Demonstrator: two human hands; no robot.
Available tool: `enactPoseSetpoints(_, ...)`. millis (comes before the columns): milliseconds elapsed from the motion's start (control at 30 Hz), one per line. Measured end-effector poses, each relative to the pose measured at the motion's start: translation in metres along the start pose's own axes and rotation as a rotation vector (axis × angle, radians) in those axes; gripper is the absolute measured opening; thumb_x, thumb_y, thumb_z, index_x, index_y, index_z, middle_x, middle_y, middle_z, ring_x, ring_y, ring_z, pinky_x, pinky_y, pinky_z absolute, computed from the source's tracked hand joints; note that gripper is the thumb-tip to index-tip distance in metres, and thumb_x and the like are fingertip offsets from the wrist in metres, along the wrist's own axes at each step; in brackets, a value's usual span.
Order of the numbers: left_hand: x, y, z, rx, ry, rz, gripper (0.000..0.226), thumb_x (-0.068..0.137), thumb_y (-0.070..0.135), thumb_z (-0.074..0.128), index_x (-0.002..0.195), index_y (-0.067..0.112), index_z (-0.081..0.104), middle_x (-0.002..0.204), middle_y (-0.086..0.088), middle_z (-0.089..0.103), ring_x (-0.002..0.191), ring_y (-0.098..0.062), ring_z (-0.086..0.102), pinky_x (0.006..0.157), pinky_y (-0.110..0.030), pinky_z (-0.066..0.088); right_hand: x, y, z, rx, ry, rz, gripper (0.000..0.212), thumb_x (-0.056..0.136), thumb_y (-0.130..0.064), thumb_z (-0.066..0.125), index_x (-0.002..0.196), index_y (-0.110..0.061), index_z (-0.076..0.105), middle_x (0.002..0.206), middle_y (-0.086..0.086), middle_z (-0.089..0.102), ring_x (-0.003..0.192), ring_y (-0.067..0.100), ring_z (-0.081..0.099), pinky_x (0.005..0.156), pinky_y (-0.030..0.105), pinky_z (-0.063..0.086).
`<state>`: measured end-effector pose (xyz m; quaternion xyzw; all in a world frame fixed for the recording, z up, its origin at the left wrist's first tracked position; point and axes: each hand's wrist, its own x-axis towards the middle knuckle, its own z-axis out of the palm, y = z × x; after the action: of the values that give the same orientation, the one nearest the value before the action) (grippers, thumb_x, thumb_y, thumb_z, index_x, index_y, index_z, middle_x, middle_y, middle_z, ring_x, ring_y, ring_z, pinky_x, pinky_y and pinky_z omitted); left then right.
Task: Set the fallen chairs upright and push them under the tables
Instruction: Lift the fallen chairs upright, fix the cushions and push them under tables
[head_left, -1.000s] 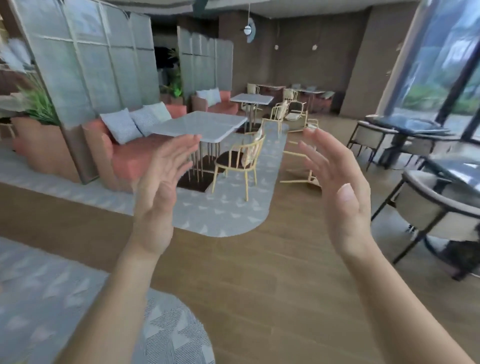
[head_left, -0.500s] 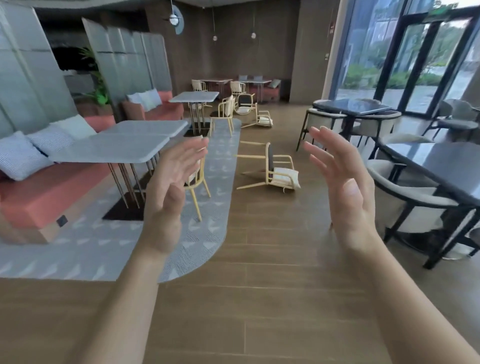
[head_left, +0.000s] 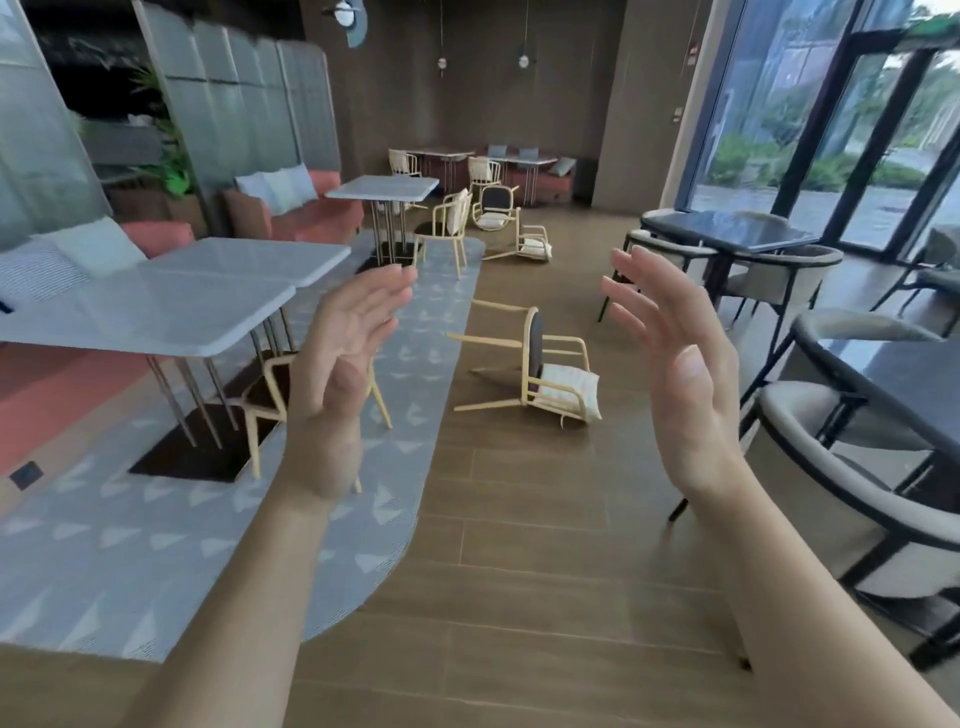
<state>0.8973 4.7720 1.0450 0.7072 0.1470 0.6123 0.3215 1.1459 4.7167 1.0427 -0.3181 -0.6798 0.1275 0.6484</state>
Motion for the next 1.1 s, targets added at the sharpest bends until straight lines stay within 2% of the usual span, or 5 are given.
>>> enactPoseSetpoints(100,0.057,-0.076,0.022,-0.065,0.013,0.002,0.093,0.077,0.095,0.047,0.139,0.026,0.042,0.148,0.000,0.056,0.142,-0.024,0.053,0.121,-0.047,0.038,0.049,0.066,-0.029,-0.032,0.020,-0.002,0.092,0.096,-0.078,0.046,0.152,-0.004,0.040,0.156,0.022,0.049,0.143,0.036,0.053,0.118,0.055,0.042)
enactPoseSetpoints(267,0.155,-0.178,0.084,-0.140,-0.022,0.038,0.071,0.088,0.086,0.047,0.141,0.039,0.055,0.152,0.003,0.058,0.146,-0.031,0.050,0.118,-0.043,0.038,0.123,0.156,-0.088,-0.110,0.044,0.004,0.094,0.097,-0.078,0.044,0.152,-0.002,0.040,0.156,0.022,0.049,0.144,0.036,0.052,0.118,0.059,0.041)
enactPoseSetpoints(700,0.353,-0.431,0.266,-0.137,-0.047,0.026,0.077,0.091,0.085,0.045,0.144,0.031,0.051,0.154,-0.001,0.056,0.146,-0.032,0.050,0.119,-0.049,0.039,0.276,0.440,-0.270,-0.063,0.090,0.029,0.087,0.095,-0.079,0.047,0.151,-0.012,0.043,0.155,0.015,0.052,0.142,0.032,0.055,0.118,0.055,0.042)
enactPoseSetpoints(967,0.484,-0.548,0.344,-0.074,0.026,-0.007,0.091,0.078,0.096,0.044,0.137,0.027,0.041,0.152,-0.001,0.047,0.140,-0.028,0.052,0.120,-0.050,0.038,0.396,0.591,-0.354,-0.002,-0.002,0.015,0.094,0.097,-0.077,0.046,0.152,-0.001,0.041,0.154,0.021,0.051,0.144,0.039,0.052,0.118,0.051,0.043)
enactPoseSetpoints(1100,0.538,-0.625,0.372,-0.063,0.046,0.003,0.090,0.078,0.095,0.044,0.136,0.026,0.043,0.144,0.014,0.061,0.140,-0.026,0.053,0.118,-0.047,0.040,0.443,0.674,-0.381,0.031,-0.027,0.012,0.098,0.096,-0.078,0.046,0.151,0.002,0.040,0.153,0.020,0.051,0.144,0.039,0.051,0.117,0.042,0.043)
